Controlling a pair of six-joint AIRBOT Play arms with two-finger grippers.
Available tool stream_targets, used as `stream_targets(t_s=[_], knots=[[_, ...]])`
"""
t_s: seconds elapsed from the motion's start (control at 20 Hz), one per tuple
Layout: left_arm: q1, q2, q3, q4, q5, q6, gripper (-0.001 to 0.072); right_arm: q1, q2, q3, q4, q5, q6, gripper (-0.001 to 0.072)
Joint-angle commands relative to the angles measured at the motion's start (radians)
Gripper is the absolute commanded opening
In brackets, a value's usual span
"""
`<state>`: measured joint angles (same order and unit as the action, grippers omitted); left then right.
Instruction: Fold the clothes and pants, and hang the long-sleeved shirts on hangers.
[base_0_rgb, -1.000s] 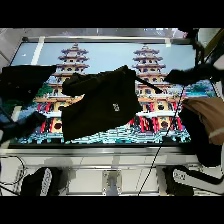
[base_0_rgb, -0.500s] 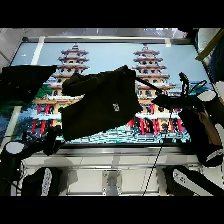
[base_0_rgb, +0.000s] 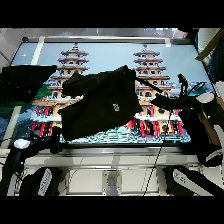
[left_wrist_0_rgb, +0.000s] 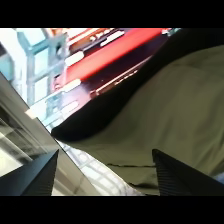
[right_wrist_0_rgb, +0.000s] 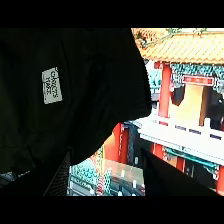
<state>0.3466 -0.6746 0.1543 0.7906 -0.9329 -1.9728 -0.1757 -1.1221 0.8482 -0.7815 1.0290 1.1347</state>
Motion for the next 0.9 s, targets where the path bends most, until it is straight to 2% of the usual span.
stream_targets(t_s=[0.0,0.1,0.2,0.25,0.3,0.45,0.6,0.7,0.85], knots=[[-0.098,-0.069,-0.002,-0.018,0.110,0.010,0.0589,0.000,0.000,-0.001,0.010,0.002,0.000,0.0482],[-0.156,-0.096,-0.002,-0.074,0.193,0.010,0.0527,0.000,0.000,-0.001,0.034,0.003,0.000,0.0482],[-0.193,-0.103,0.000,-0.124,0.282,0.010,0.0215,0.000,0.000,0.000,0.058,0.007,0.000,0.0481],[-0.199,-0.103,0.002,-0.126,0.307,0.010,0.0090,0.000,0.000,0.000,0.063,0.018,0.000,0.0482],[-0.199,-0.103,0.004,-0.126,0.312,0.021,0.0017,0.000,0.000,0.000,0.063,0.032,0.000,0.0481],[-0.198,-0.099,0.005,-0.127,0.300,0.124,0.0008,0.002,0.000,-0.005,0.064,0.091,0.007,0.0482],[-0.198,-0.066,0.005,-0.127,0.285,0.198,0.0008,0.002,-0.001,-0.088,0.081,0.083,0.070,0.0482],[-0.198,-0.045,0.005,-0.126,0.285,0.235,0.0008,0.002,-0.020,-0.201,0.182,0.054,0.072,0.0482],[-0.198,-0.038,0.008,-0.126,0.274,0.285,0.0008,0.002,-0.116,-0.307,0.382,-0.053,-0.026,0.0482]])
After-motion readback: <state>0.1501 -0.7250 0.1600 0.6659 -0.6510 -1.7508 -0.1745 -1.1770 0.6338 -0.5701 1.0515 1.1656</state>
